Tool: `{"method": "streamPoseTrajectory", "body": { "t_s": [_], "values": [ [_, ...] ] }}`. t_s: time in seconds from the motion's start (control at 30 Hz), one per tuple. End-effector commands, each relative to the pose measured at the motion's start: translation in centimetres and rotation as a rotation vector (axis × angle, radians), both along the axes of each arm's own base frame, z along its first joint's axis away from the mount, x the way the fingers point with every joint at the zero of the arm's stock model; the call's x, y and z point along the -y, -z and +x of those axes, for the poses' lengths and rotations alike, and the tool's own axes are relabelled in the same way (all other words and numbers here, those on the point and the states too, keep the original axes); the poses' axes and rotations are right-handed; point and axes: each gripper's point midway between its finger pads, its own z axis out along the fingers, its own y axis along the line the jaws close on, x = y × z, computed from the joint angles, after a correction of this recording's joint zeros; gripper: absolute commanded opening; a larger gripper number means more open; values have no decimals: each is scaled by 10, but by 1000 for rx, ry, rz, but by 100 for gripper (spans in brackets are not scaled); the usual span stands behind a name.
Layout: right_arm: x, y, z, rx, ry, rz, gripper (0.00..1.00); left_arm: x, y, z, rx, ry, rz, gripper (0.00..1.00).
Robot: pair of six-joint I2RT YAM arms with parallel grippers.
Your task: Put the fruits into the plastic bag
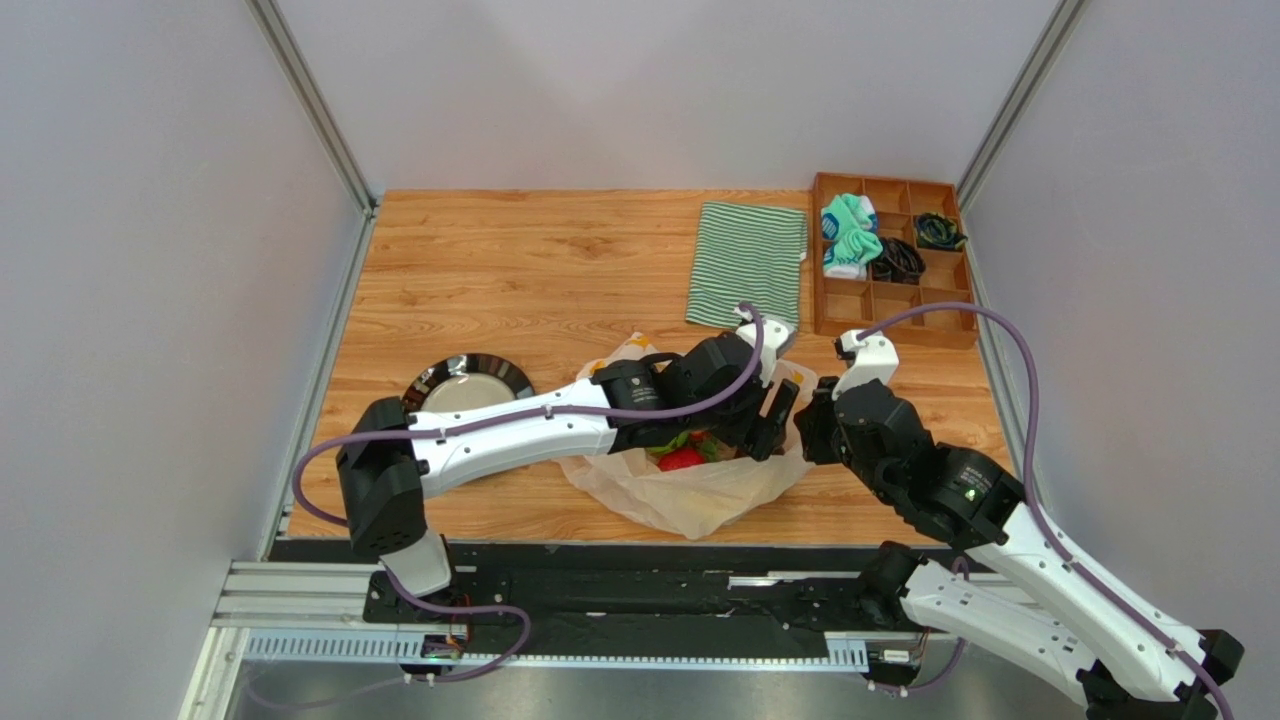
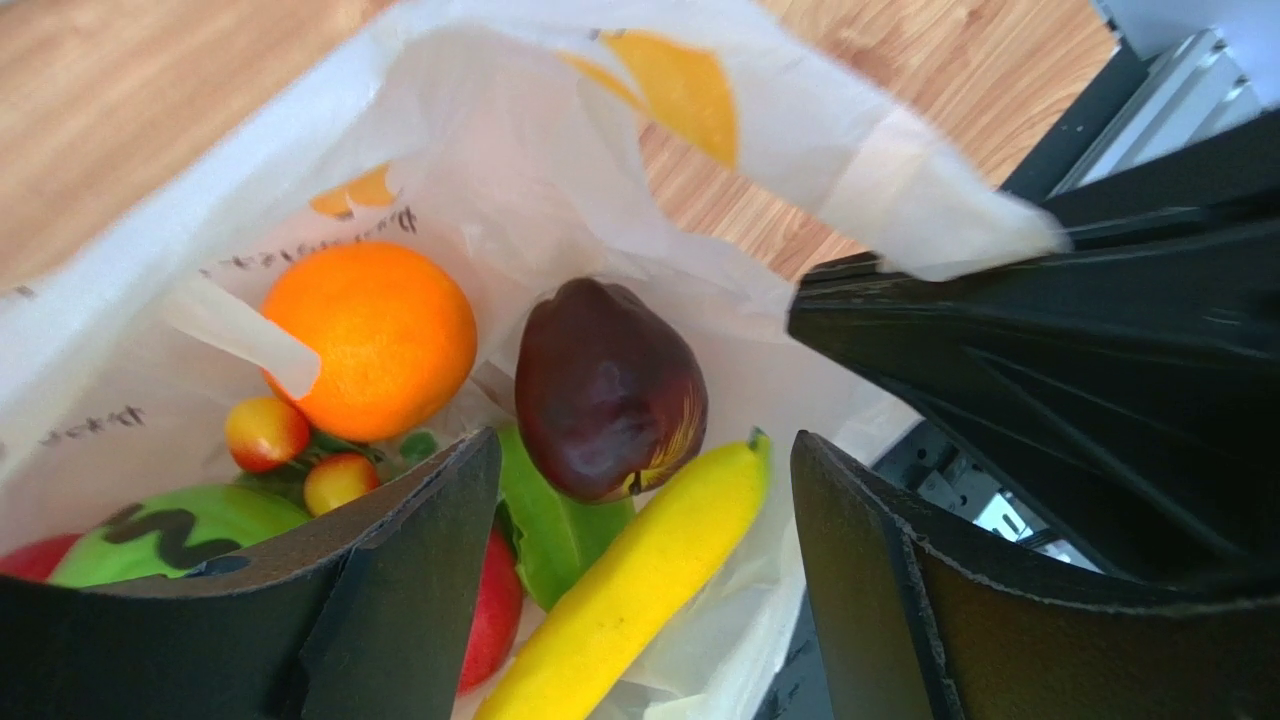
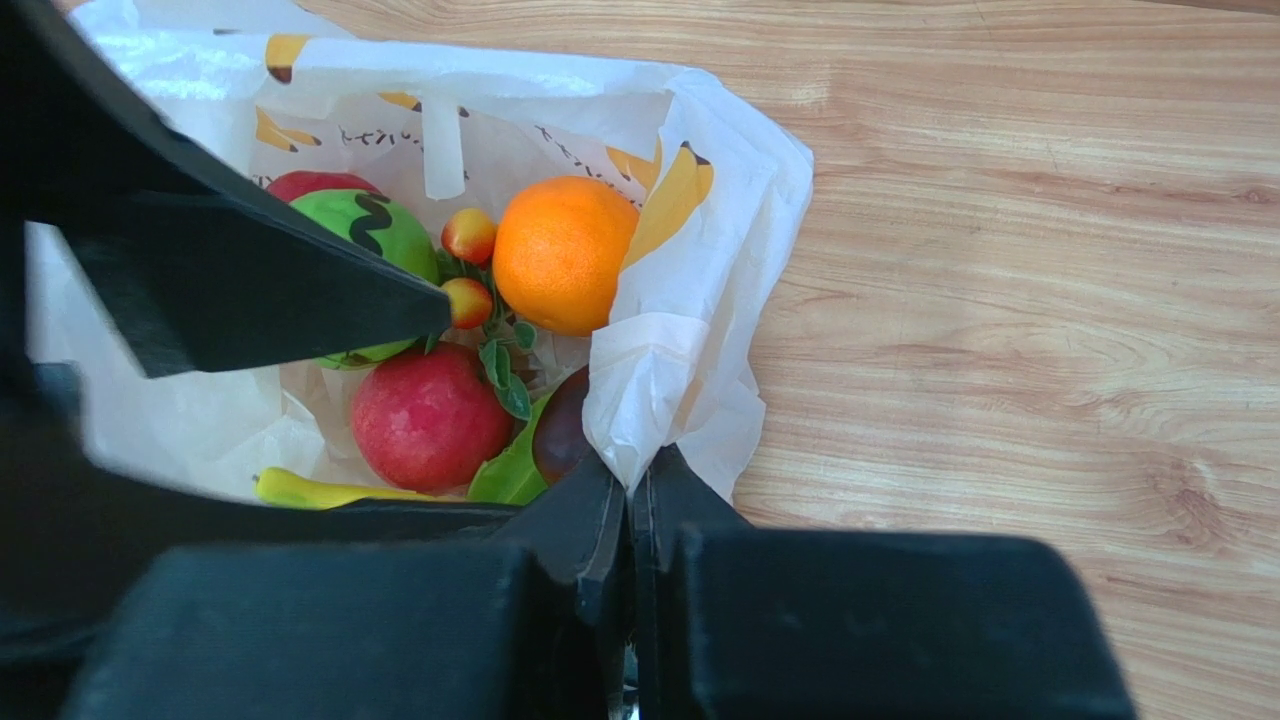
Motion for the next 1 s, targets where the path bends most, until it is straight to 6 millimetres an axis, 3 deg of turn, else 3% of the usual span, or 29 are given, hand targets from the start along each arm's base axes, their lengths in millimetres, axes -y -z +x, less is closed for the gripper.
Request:
{"method": "streamPoseTrajectory", "body": {
  "t_s": [0.0,0.03,0.07,0.13,0.17,0.2,0.23,0.27,0.3,0.33,0.37,0.43,0.47,0.53,0.6,0.73,0.97],
  "values": [
    [1,-12,2,30,13,24,3,-13,-93,1,168,43,-144,79],
    [1,-12,2,29,16,24,3,-21,-100,3,197,18,-148,79],
    [2,-12,2,31,16,23,3,-36,-121,4,235,-3,-179,79],
    [2,-13,2,32,17,22,3,-59,-127,8,277,-65,-176,79],
    [2,-13,2,32,17,22,3,-79,-147,7,304,-103,-220,80],
    [2,-12,2,31,14,20,3,-96,-150,13,329,-175,-215,80],
    [1,-12,2,30,15,22,3,-112,-135,13,313,-220,-178,82],
    [1,-13,2,32,14,23,3,-134,-145,12,322,-269,-197,83],
    [1,-13,2,32,15,26,3,-151,-141,16,332,-334,-172,83],
    [1,-12,2,29,13,23,3,-171,-122,17,298,-384,-114,84],
    [1,-12,2,29,13,23,3,-190,-125,15,295,-425,-125,84],
    [-1,-13,2,30,9,25,3,-218,-104,16,266,-496,-72,85],
    [0,-12,3,26,10,20,3,-231,-106,14,260,-516,-95,86],
    [-2,-10,3,21,8,17,3,-244,-93,10,210,-530,-110,87],
    [-4,-10,4,18,3,19,3,-238,-74,1,141,-473,-125,87],
    [-7,-9,4,10,-5,18,3,-219,-70,-3,76,-395,-235,87],
    [-7,-8,4,8,-5,20,3,-201,-47,3,31,-359,-221,80]
  ]
}}
